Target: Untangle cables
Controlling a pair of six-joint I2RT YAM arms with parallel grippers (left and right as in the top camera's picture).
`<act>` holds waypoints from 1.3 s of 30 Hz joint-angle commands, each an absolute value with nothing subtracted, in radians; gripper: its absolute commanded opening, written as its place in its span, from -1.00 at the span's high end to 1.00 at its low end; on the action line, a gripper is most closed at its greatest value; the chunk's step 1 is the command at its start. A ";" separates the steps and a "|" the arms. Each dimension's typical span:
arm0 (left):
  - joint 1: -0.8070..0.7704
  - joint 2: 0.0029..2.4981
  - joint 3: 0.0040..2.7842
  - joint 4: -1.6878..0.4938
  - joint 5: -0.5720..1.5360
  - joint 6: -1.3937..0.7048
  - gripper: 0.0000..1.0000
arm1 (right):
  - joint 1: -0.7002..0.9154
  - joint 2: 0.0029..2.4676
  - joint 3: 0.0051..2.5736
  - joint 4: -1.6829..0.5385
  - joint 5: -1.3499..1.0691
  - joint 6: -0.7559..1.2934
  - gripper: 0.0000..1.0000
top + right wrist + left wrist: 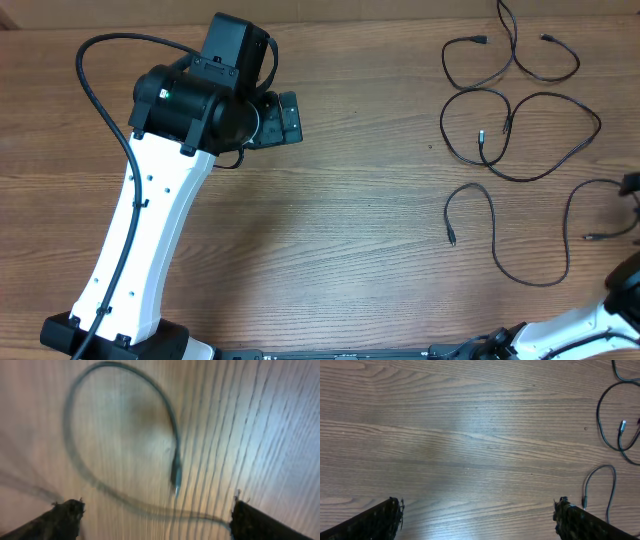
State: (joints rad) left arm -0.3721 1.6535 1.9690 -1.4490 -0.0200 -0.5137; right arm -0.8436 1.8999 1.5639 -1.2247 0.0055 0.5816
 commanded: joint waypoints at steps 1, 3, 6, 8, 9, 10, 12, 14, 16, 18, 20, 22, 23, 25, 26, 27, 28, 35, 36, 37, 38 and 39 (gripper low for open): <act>-0.369 1.663 1.972 -1.443 -0.032 -0.495 -0.99 | -0.845 1.768 1.618 -1.245 -0.088 0.574 -0.95; -0.369 1.663 1.972 -1.443 -0.032 -0.495 -0.99 | -0.841 1.705 1.618 -1.263 -0.117 0.574 -0.96; -0.369 1.663 1.972 -1.443 -0.033 -0.495 -0.99 | -0.813 1.612 1.618 -1.288 -0.130 0.538 -1.00; -0.369 1.663 1.972 -1.443 -0.033 -0.495 -0.99 | -0.778 1.557 1.618 -1.311 -0.162 0.494 -1.00; -0.369 1.663 1.972 -1.443 -0.033 -0.495 -0.99 | -0.754 1.530 1.618 -1.327 -0.172 0.490 -1.00; -0.369 1.663 1.972 -1.443 -0.033 -0.495 -0.99 | -0.725 1.503 1.618 -1.342 -0.179 0.479 -1.00; -0.369 1.663 1.972 -1.442 -0.033 -0.495 -0.99 | -0.659 1.453 1.618 -1.367 -0.177 0.461 -1.00; -0.369 1.663 1.972 -1.443 -0.032 -0.495 -0.99 | -0.579 1.406 1.618 -1.384 -0.172 0.433 -1.00; -0.369 1.663 1.972 -1.444 -0.033 -0.494 -0.99 | -0.498 1.364 1.618 -1.399 -0.135 0.420 -1.00; -0.369 1.663 1.972 -1.443 -0.033 -0.494 -0.99 | -0.415 1.322 1.617 -1.419 -0.085 0.420 -1.00; -0.369 1.663 1.972 -1.443 -0.033 -0.494 -0.99 | -0.327 1.282 1.617 -1.446 -0.065 0.420 -1.00; -0.369 1.663 1.972 -1.443 -0.033 -0.494 -0.99 | -0.255 1.248 1.617 -1.462 -0.068 0.420 -1.00; -0.369 1.663 1.972 -1.443 -0.033 -0.494 -0.99 | -0.186 1.220 1.617 -1.477 -0.069 0.420 -1.00; -0.369 1.662 1.972 -1.443 -0.033 -0.494 -0.99 | -0.113 1.191 1.614 -1.496 -0.068 0.421 -1.00; -0.369 1.662 1.972 -1.443 -0.033 -0.494 -0.99 | -0.069 1.172 1.609 -1.508 -0.068 0.420 -1.00; -0.369 1.663 1.972 -1.443 -0.033 -0.494 -0.99 | -0.039 1.158 1.602 -1.517 -0.065 0.420 -1.00; -0.369 1.662 1.972 -1.443 -0.033 -0.494 -0.99 | -0.005 1.140 1.591 -1.526 -0.060 0.421 -1.00; -0.369 1.662 1.972 -1.443 -0.033 -0.494 -0.99 | 0.116 1.040 1.552 -1.595 -0.066 0.425 -1.00; -0.369 1.662 1.972 -1.443 -0.033 -0.494 -0.99 | 0.118 1.024 1.552 -1.621 -0.073 0.425 -1.00; -0.369 1.663 1.972 -1.443 -0.033 -0.494 -0.99 | 0.118 1.019 1.552 -1.639 -0.074 0.425 -1.00; -0.369 1.663 1.972 -1.443 -0.033 -0.494 -0.99 | 0.118 1.017 1.552 -1.660 -0.077 0.425 -1.00; -0.369 1.663 1.972 -1.443 -0.033 -0.494 -0.99 | 0.118 1.016 1.552 -1.677 -0.081 0.425 -1.00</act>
